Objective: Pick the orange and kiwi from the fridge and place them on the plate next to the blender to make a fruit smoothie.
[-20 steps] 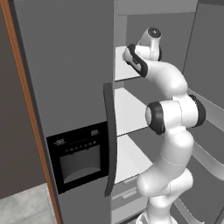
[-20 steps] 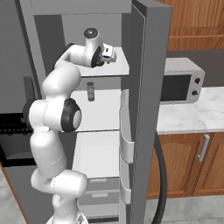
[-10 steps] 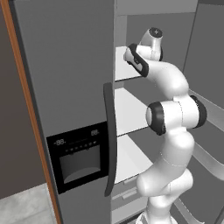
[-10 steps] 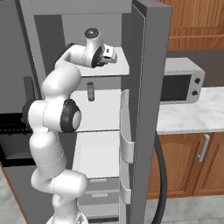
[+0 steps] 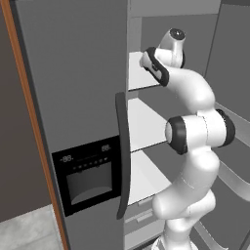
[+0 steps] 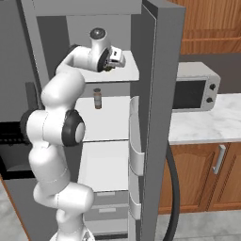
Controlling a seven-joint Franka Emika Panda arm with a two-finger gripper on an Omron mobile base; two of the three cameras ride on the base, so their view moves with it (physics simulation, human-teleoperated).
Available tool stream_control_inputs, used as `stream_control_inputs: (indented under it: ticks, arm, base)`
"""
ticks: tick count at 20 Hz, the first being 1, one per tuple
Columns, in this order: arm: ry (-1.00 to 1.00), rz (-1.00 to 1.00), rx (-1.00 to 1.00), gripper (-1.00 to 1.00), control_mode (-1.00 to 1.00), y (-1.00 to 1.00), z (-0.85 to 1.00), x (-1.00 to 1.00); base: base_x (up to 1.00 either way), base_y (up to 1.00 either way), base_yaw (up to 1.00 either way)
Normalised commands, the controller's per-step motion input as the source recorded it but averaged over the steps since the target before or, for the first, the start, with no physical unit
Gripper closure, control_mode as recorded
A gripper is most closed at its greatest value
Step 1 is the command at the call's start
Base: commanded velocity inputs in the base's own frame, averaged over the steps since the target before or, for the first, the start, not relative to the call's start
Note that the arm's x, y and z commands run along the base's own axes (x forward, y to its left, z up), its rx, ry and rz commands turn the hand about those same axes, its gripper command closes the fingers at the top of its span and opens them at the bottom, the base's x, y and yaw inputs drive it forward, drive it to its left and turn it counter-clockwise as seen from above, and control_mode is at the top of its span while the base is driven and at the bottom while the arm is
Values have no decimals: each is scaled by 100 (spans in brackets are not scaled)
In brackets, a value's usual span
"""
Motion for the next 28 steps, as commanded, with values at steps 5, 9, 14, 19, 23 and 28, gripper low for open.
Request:
stream_control_inputs:
  ticks: [5,9,14,19,23,28]
  arm:
    - [-28,0,0,100,-100,-3,9,-94]
    - [-43,0,0,100,-100,-1,16,-100]
    - [-32,0,0,100,-100,-10,47,-100]
    - [-9,-2,0,100,-100,-20,71,-100]
    - [4,-4,0,100,-100,-18,50,-100]
    - [15,-3,0,100,-100,-7,4,-100]
  base:
    - [0,0,0]
    - [0,0,0]
    - [0,0,0]
    - [0,0,0]
    - [0,0,0]
    - [0,0,0]
